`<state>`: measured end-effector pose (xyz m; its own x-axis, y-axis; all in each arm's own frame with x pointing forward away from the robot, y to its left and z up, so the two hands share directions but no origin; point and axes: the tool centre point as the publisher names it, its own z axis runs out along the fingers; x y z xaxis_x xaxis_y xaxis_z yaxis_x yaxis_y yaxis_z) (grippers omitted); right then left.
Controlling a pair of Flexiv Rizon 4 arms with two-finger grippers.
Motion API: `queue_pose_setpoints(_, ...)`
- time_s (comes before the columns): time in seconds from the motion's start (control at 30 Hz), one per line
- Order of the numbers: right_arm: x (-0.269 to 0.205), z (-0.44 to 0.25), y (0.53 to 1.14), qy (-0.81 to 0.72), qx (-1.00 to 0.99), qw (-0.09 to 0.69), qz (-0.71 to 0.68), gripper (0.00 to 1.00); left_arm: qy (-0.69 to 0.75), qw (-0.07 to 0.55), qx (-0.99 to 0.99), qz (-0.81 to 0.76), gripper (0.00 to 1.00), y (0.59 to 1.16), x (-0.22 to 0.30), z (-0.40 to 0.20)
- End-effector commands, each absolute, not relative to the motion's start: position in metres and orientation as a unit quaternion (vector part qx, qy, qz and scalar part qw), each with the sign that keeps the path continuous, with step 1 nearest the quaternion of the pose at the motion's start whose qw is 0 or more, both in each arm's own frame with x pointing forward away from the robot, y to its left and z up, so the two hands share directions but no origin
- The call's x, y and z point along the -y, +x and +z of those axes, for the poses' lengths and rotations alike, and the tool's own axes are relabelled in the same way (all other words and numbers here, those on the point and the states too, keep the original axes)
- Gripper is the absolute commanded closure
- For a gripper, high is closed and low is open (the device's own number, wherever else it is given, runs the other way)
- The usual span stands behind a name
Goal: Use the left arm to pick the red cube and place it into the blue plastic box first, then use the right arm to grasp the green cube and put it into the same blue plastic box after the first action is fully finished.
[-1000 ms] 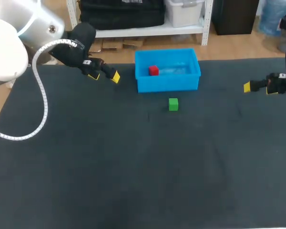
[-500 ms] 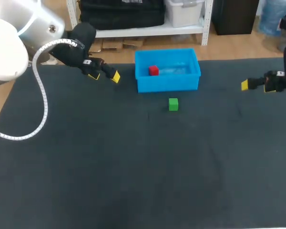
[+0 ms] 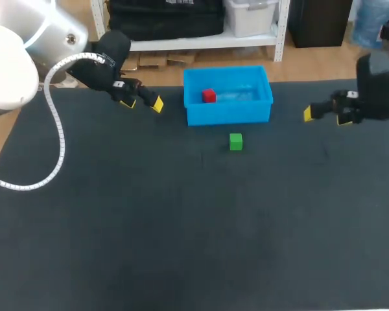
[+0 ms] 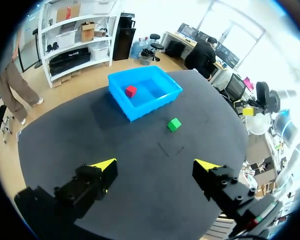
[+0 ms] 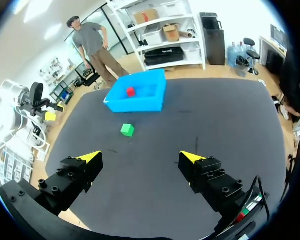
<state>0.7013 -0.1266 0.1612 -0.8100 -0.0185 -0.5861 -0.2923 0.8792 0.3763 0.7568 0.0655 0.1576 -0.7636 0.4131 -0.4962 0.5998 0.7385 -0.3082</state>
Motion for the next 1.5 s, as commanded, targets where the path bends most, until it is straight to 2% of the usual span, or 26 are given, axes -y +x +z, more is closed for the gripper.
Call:
queue_pose_setpoints(0.03,0.115,0.164,0.711,-0.073,-0.938,0.291,0.176,0.0,0.279,0.204,-0.909,-0.233,0.0,0.756,-0.066,0.157)
queue_pose_setpoints(0.8,0.071,0.164,0.732,-0.109,-0.939,0.27,0.181,0.0,0.279,0.204,-0.909,-0.233,0.0,0.756,-0.066,0.157)
queue_pose_setpoints(1.5,0.029,0.168,0.759,-0.118,-0.957,0.221,0.144,0.0,0.279,0.204,-0.909,-0.233,0.0,0.756,-0.066,0.157)
